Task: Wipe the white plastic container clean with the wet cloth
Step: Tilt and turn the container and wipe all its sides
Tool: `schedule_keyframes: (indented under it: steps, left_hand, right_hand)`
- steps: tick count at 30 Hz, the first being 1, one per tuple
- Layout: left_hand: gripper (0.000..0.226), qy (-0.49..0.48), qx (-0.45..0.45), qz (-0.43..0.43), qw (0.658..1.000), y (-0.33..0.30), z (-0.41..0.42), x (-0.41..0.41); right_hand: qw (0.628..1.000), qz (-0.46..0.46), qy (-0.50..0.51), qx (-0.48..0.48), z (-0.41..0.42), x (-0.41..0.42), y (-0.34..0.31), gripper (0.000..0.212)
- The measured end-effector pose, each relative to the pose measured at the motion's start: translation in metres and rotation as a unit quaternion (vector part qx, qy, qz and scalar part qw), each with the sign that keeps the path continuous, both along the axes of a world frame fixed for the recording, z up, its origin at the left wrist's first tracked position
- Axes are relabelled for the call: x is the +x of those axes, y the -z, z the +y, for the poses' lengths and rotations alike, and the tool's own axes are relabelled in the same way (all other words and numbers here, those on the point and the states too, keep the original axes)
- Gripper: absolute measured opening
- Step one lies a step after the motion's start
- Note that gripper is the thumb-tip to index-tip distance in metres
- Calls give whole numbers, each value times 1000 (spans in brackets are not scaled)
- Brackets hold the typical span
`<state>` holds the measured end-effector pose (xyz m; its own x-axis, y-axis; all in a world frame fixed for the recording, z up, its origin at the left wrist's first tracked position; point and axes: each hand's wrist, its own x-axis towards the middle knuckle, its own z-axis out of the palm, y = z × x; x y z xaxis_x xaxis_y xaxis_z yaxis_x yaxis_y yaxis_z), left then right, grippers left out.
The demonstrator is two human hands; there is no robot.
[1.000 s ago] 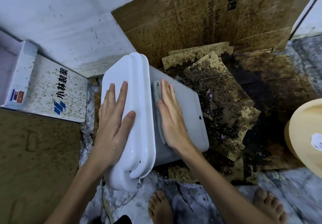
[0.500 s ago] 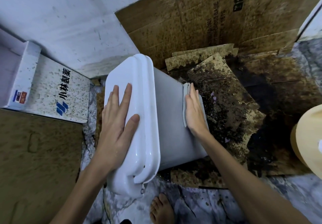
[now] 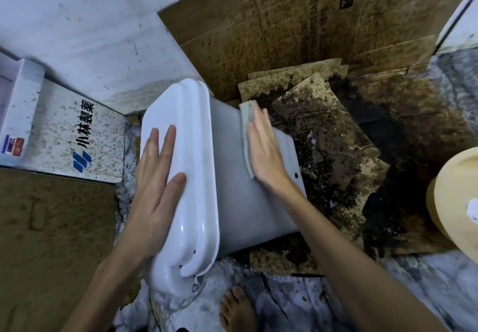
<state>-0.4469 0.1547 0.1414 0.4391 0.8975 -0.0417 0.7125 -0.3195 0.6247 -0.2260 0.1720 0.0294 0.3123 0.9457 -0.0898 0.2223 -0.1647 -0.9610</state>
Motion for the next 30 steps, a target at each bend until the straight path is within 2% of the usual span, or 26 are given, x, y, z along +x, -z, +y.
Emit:
schedule_keyframes:
  steps: [5, 11, 15, 25, 30]
  left_hand:
    - [64, 2, 9, 10, 1000, 0, 0, 2]
    - [64, 1, 9, 10, 1000, -1, -2, 2]
    - [64, 5, 11, 13, 1000, -1, -2, 5]
    - [64, -1, 1, 14, 1000, -1, -3, 5]
    - [63, -1, -1, 4, 1000, 1, -1, 1]
  right_hand:
    - [988, 45, 50, -140, -26, 45, 67, 55]
    - [985, 59, 59, -154, -56, 44, 85, 56]
    - [991, 50, 53, -110, -55, 27, 61, 55]
    - [997, 42, -47, 52, -60, -34, -38, 56]
    - [995, 9, -52, 83, -87, -47, -29, 56]
